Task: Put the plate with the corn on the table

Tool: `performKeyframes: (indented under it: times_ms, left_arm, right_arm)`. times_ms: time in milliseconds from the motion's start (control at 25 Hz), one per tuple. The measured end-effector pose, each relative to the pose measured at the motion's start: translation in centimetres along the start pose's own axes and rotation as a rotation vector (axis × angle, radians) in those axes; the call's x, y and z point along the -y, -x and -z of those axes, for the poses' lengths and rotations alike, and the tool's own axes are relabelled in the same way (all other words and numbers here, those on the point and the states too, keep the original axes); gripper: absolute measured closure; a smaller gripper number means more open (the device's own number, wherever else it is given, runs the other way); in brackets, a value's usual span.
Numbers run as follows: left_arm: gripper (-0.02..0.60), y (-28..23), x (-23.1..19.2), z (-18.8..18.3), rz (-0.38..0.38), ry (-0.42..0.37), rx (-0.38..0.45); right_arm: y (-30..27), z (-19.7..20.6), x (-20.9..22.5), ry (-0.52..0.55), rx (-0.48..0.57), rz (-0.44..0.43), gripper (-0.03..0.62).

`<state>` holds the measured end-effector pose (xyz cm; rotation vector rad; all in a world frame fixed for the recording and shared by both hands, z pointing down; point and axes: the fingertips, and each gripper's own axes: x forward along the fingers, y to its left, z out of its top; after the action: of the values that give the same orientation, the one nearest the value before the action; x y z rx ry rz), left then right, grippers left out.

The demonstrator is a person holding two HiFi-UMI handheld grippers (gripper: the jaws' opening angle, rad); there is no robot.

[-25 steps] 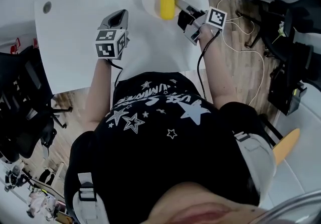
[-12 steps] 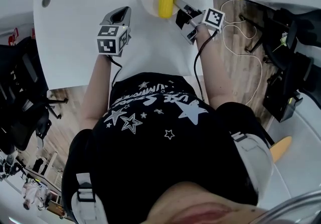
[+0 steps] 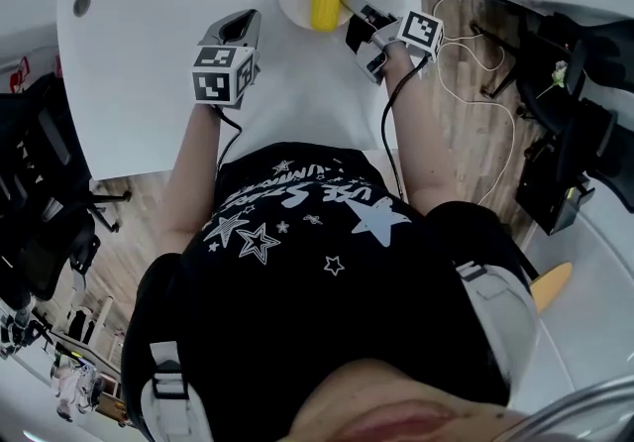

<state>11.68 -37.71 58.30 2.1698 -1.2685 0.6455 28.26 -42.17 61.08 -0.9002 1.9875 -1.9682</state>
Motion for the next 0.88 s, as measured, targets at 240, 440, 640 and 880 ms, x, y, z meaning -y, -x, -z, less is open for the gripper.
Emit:
performKeyframes:
  times_ms: [240,440,640,880]
  left_arm:
    - [0.575,-0.4,0.4,0.0,0.010,-0.003,-0.002]
    - [0.575,-0.5,0.6,0.0,0.013,0.000,-0.002]
    - [0.575,-0.7,1.4,-0.3,0.019,-0.010,0.003]
    - [0.575,-0.6,2.1,-0.6,0.020,-0.016,0.007]
  right_arm:
    - [0.0,-0.1,0.8,-0.015,-0.004,0.060,0.565]
    - [0.1,-0.2,1.0,-0.024,0.010,0.094,0.565]
    - [0.4,-0.4,1.2,0.028,0.019,0.175,0.573]
    - [0.8,-0.5,1.6,0.082,0.004,0.276,0.572]
